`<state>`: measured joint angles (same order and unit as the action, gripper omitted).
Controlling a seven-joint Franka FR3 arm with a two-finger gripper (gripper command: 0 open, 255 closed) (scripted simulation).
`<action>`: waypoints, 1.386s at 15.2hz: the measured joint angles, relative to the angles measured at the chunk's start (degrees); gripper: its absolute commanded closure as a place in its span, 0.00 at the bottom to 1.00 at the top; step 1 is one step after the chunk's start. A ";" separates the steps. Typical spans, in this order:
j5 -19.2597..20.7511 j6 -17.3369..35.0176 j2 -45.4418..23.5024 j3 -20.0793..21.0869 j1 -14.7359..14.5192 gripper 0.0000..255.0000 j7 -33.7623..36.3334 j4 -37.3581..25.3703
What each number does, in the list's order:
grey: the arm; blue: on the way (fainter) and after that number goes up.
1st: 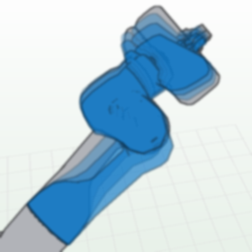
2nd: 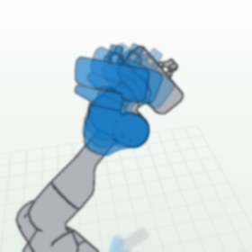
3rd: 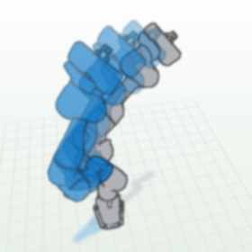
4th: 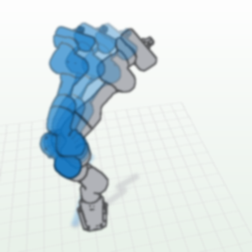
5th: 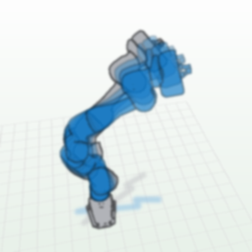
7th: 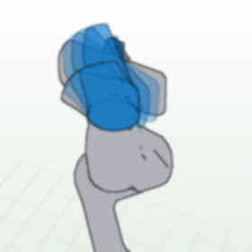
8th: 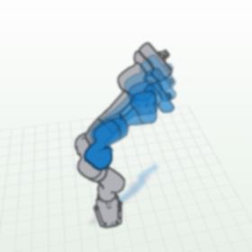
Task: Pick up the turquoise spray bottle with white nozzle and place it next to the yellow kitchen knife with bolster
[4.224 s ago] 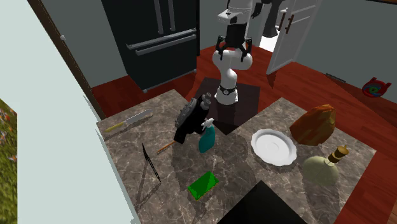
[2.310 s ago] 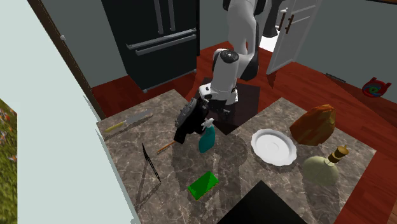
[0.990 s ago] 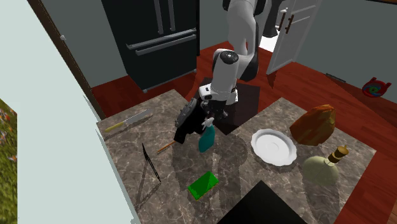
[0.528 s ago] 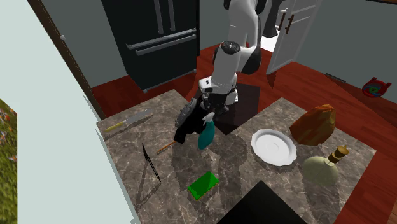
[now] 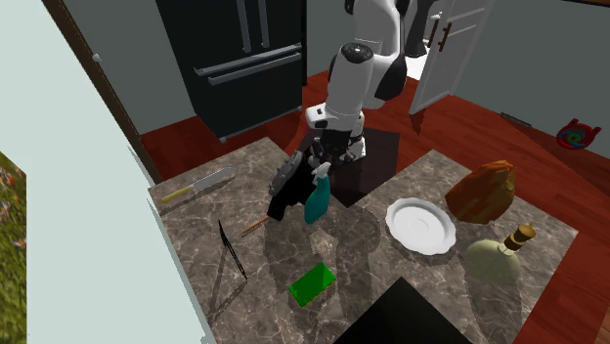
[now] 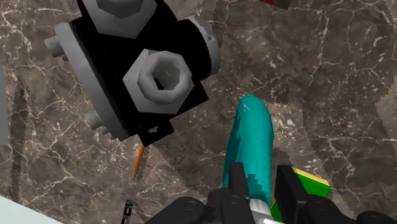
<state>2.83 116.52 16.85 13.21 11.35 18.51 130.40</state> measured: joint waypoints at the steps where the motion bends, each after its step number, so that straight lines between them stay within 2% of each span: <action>1: -0.08 -0.77 0.23 0.03 -0.05 1.00 0.01 -0.53; 21: -0.42 -16.19 1.47 -0.61 0.14 1.00 -1.64 -14.80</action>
<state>2.41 100.33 18.33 12.60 11.49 16.87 115.59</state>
